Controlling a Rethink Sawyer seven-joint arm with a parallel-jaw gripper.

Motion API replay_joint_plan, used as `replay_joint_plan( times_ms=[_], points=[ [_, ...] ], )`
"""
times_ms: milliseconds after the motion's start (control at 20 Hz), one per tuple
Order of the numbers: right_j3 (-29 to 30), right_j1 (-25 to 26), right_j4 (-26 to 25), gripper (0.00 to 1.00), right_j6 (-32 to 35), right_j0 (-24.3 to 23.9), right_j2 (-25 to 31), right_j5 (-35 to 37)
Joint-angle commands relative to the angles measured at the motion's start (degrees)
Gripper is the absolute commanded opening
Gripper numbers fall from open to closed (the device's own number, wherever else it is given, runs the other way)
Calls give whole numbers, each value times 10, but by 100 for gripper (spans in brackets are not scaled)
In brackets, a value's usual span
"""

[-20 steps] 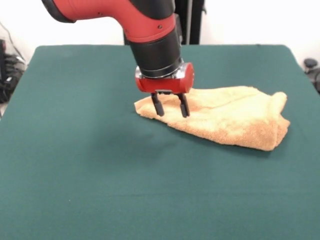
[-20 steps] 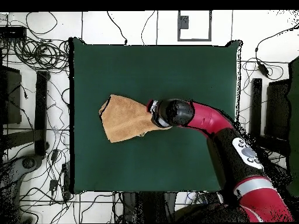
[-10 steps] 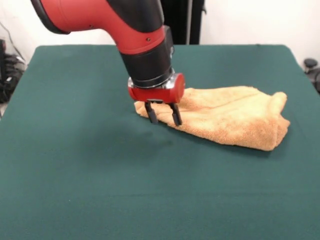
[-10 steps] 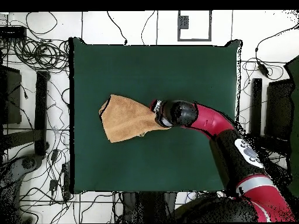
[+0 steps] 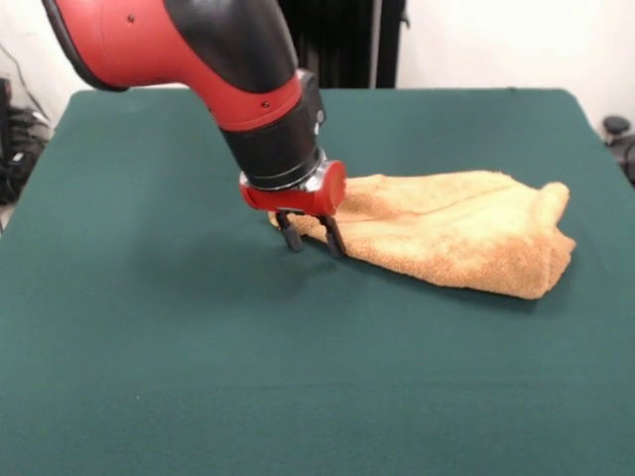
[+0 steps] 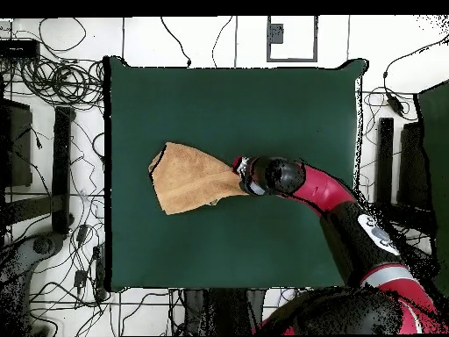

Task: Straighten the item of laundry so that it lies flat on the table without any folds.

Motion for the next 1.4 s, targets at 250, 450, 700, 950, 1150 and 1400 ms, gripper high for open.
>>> replay_joint_plan(
  times_ms=[250,450,700,950,1150,1400],
  points=[
    [-7,35,30,100,19,3,52,-1],
    [-4,40,39,100,23,0,56,5],
    [-1,46,45,100,16,-9,63,10],
    [33,48,85,100,24,-36,97,40],
    [46,69,116,100,14,-62,126,75],
    [55,61,126,100,23,-64,124,100]
  ],
)
